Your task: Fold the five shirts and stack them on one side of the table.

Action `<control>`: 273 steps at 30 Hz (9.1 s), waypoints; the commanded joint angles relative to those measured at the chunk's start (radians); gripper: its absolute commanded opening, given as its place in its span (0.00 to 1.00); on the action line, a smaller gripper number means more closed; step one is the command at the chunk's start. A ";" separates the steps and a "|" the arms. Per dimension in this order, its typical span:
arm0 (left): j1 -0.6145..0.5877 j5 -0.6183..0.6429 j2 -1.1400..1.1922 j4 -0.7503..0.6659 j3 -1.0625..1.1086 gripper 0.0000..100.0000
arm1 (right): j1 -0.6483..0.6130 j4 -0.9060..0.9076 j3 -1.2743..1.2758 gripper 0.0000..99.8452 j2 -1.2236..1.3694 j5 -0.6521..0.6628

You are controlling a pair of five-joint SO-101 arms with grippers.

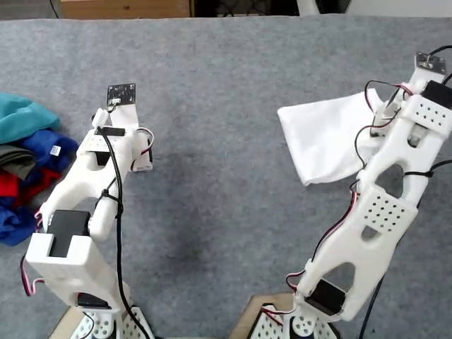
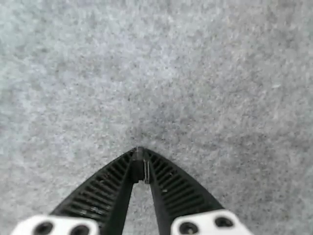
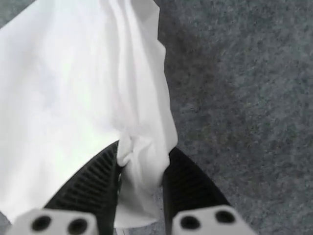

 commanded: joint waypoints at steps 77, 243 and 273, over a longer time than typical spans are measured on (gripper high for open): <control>0.024 -0.275 -0.505 0.990 -1.271 0.03 | -0.107 0.132 0.638 0.28 -0.820 0.009; -1.168 -0.331 -0.583 0.308 0.157 0.28 | -1.430 0.123 -0.478 0.19 0.400 -0.160; -1.171 -0.331 -0.583 0.310 0.159 0.28 | -1.332 0.095 -0.366 0.01 0.369 -0.190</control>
